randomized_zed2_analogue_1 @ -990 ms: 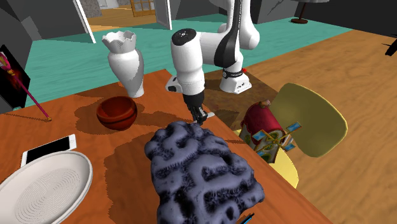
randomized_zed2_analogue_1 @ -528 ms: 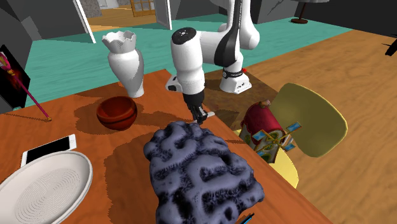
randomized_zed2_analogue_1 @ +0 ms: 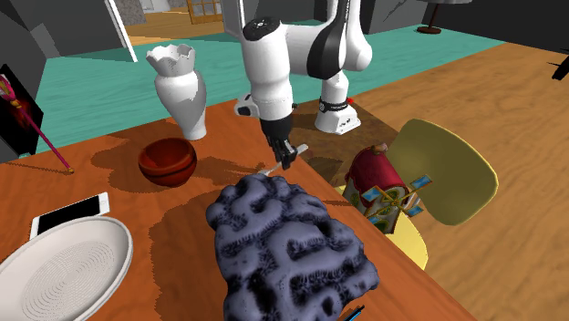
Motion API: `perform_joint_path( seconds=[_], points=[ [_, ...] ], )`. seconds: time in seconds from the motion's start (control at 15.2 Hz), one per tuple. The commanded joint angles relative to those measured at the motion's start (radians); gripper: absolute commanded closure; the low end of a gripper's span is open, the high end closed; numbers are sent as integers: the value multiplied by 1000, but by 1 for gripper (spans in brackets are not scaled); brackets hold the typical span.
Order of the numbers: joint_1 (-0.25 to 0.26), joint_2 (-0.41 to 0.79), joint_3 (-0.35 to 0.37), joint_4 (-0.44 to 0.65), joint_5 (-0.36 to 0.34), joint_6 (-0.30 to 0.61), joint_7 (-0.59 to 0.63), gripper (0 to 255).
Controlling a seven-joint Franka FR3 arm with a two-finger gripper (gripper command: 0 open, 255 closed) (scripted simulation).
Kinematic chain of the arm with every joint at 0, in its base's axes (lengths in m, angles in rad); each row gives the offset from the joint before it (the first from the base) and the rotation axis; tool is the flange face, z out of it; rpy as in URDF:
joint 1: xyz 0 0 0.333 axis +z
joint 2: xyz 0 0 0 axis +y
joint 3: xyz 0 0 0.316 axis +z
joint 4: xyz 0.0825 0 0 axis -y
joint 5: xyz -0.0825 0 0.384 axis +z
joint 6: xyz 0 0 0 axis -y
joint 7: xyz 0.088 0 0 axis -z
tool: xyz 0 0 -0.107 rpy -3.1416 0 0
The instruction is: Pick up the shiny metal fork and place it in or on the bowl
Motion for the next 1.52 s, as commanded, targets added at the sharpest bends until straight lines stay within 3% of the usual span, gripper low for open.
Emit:
perform_joint_path(
  seconds=[0.0, 1.45],
  points=[
    [1, -16, 3, 12, 6, -24, -2, 255],
    [-8, -120, 1, 196, 40, -307, -14, 255]
  ],
)
